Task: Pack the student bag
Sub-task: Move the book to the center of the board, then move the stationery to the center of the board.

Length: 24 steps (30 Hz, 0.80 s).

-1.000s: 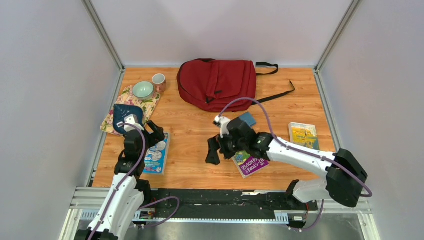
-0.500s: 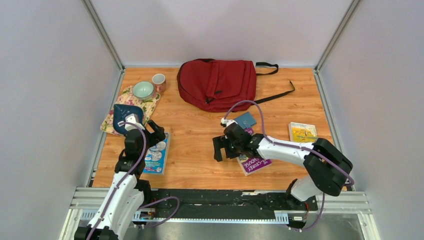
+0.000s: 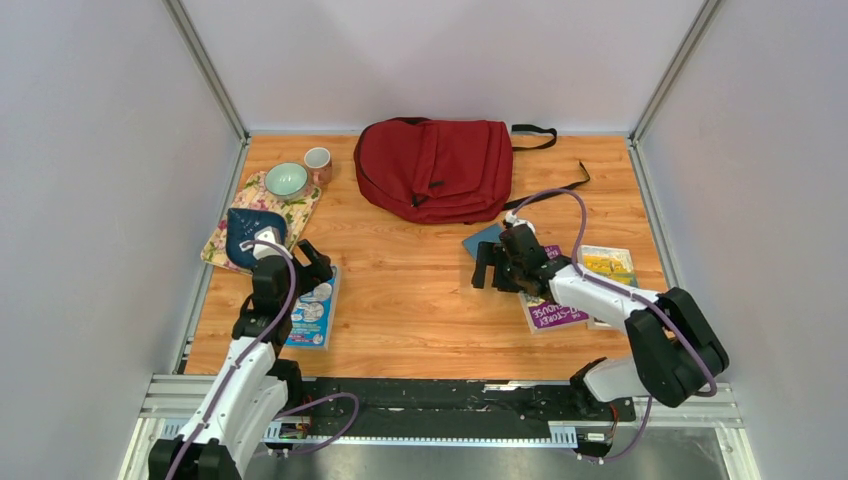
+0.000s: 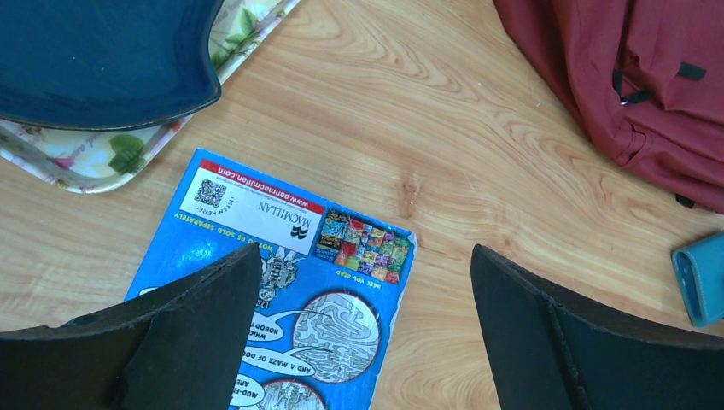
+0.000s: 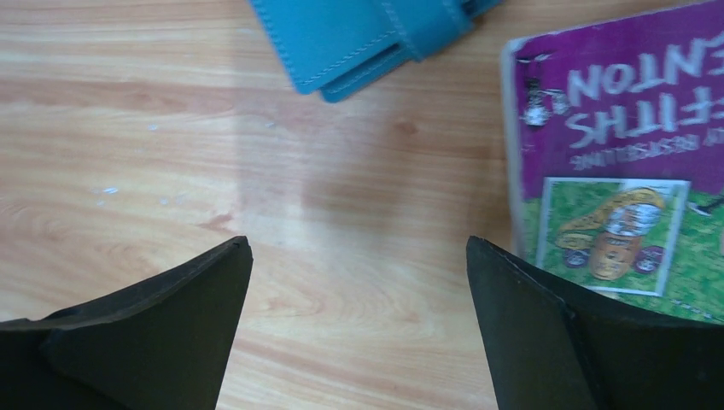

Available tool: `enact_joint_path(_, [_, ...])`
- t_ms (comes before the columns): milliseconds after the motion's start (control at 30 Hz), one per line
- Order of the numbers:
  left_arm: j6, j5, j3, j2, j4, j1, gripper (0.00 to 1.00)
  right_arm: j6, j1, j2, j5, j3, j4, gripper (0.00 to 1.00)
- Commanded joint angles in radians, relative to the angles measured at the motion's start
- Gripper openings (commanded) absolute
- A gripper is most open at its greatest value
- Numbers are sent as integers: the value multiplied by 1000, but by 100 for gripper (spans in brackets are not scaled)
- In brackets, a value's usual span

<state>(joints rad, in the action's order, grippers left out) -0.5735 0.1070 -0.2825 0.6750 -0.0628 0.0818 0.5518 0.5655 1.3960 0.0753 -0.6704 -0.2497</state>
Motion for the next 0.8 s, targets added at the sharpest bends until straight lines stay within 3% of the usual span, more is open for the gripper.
enact_joint_path(0, [11, -16, 5, 14, 50, -7, 99, -7, -3, -49, -173, -52, 93, 100])
enact_joint_path(233, [6, -16, 2, 20, 46, -7, 99, 36, 53, 70, -232, -211, 135, 100])
enact_joint_path(533, [-23, -6, 37, -35, 18, -7, 99, 86, 70, 316, -132, -351, 136, 100])
enact_joint_path(633, [-20, -3, 39, -49, 11, -7, 99, 51, 53, 348, -15, -373, 83, 100])
enact_joint_path(767, [-3, 8, 37, -52, 0, -7, 99, 31, -21, 385, -22, -365, 89, 100])
